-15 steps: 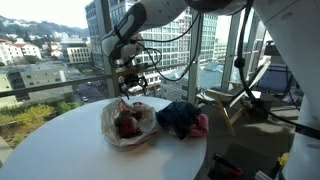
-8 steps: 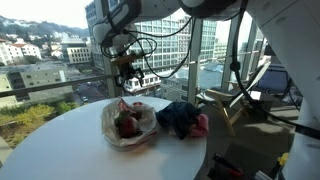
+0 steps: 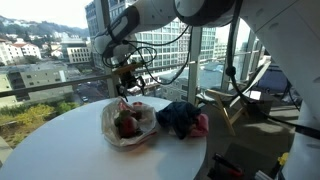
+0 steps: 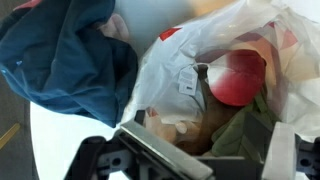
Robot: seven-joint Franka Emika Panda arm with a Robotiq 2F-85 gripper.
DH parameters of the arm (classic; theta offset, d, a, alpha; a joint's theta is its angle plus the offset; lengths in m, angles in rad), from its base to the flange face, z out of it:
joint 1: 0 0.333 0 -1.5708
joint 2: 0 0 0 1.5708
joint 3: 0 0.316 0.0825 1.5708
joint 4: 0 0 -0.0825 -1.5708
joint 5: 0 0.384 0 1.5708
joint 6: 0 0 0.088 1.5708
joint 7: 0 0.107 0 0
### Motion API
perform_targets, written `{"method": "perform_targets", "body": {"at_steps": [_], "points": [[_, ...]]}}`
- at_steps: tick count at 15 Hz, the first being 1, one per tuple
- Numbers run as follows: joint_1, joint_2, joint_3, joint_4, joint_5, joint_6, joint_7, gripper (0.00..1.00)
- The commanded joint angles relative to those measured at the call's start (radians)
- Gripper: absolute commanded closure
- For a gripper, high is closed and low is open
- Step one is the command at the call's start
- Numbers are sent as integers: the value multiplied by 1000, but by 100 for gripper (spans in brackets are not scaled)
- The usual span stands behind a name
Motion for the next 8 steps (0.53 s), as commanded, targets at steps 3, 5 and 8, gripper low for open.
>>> {"method": "perform_targets", "body": {"at_steps": [3,5,8], "points": [[-10,67,23,-72,61,-24,-12,0],[2,64,-2,-126,50,6,46,0],[-2,23,-19,-206,60,51,99,0]]}}
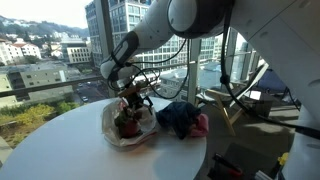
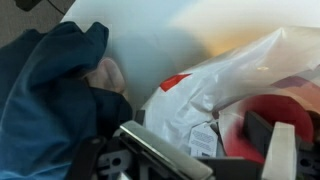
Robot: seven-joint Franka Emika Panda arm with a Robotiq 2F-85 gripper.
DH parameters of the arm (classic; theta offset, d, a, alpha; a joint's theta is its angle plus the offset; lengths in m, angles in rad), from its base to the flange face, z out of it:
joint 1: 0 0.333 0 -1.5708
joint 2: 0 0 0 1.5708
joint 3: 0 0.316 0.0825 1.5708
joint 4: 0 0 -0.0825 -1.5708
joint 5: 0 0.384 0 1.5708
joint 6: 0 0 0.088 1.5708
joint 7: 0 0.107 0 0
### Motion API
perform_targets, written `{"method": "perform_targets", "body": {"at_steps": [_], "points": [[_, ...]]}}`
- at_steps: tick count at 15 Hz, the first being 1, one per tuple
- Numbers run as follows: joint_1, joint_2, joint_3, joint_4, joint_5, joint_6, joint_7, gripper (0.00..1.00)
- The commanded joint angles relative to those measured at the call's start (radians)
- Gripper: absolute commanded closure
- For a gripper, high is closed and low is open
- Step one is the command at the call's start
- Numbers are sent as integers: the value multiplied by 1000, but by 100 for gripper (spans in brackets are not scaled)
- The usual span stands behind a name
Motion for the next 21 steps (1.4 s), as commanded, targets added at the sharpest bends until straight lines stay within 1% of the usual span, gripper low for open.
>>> {"method": "perform_targets", "body": {"at_steps": [1,4,8,11,13,16,21], "points": [[0,-77,-26,-108,19,54,70,0],[-15,-112,-33,-169,39,123,104,0],[-34,-199,-35,-281,77,220,131,0],[-38,-241,-41,-338,75,284,159,0],[-40,-223,-40,-328,60,269,159,0],[-40,-163,-40,-275,53,243,164,0],[-28,-85,-58,-198,18,255,220,0]]}}
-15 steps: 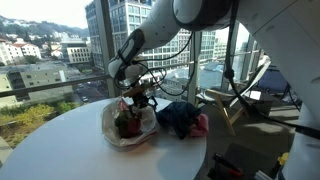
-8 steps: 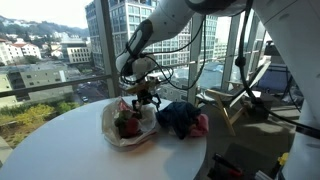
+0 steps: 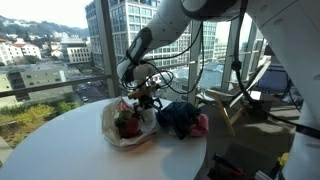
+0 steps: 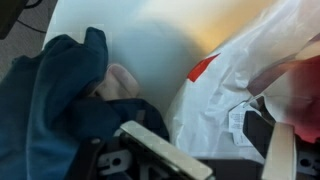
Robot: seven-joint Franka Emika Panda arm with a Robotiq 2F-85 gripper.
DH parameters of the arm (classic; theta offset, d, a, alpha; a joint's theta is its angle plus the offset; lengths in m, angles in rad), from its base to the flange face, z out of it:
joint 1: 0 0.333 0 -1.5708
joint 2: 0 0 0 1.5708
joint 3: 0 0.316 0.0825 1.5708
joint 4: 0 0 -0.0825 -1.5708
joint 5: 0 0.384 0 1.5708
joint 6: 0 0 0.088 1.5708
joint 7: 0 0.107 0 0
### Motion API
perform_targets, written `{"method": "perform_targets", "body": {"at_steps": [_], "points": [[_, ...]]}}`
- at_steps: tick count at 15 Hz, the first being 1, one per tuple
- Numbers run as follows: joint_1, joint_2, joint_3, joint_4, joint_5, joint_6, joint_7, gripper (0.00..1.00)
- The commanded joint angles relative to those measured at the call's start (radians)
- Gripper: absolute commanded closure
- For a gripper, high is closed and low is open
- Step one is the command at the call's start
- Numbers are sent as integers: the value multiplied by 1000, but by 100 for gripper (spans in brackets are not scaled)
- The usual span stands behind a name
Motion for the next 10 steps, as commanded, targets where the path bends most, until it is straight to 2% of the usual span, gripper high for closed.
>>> {"method": "perform_targets", "body": {"at_steps": [1,6,10], "points": [[11,68,-20,87,-23,5,53,0],[43,167,-37,210,-100,-66,102,0],[88,171,-42,256,-169,-79,148,0]]}}
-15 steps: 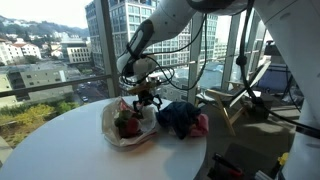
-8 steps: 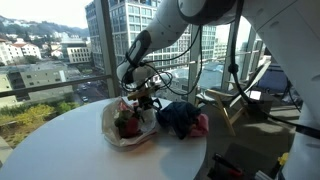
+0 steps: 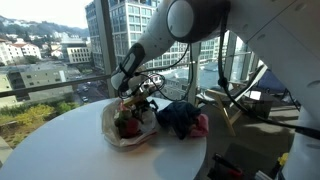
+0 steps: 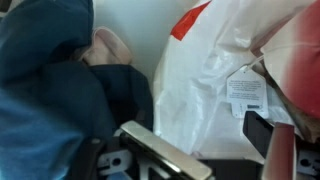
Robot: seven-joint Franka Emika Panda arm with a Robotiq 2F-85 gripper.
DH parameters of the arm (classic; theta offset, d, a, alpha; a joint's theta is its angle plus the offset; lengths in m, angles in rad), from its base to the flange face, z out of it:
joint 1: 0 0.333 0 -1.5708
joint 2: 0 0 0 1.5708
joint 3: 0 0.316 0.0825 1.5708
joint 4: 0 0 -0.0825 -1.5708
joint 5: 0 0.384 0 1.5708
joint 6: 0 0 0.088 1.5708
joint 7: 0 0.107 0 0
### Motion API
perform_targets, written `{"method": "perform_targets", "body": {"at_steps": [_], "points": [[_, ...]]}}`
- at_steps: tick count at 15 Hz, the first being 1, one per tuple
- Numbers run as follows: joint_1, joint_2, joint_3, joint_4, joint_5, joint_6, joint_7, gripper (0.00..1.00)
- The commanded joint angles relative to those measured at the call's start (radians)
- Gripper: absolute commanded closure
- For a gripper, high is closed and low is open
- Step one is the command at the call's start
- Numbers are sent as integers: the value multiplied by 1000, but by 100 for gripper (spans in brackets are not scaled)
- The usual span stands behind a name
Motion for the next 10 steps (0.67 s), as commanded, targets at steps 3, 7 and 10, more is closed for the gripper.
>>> {"method": "perform_targets", "body": {"at_steps": [3,7,10], "points": [[62,25,-11,111,-74,-57,44,0],[36,84,15,153,-27,-43,31,0],[26,119,2,146,-16,-15,54,0]]}}
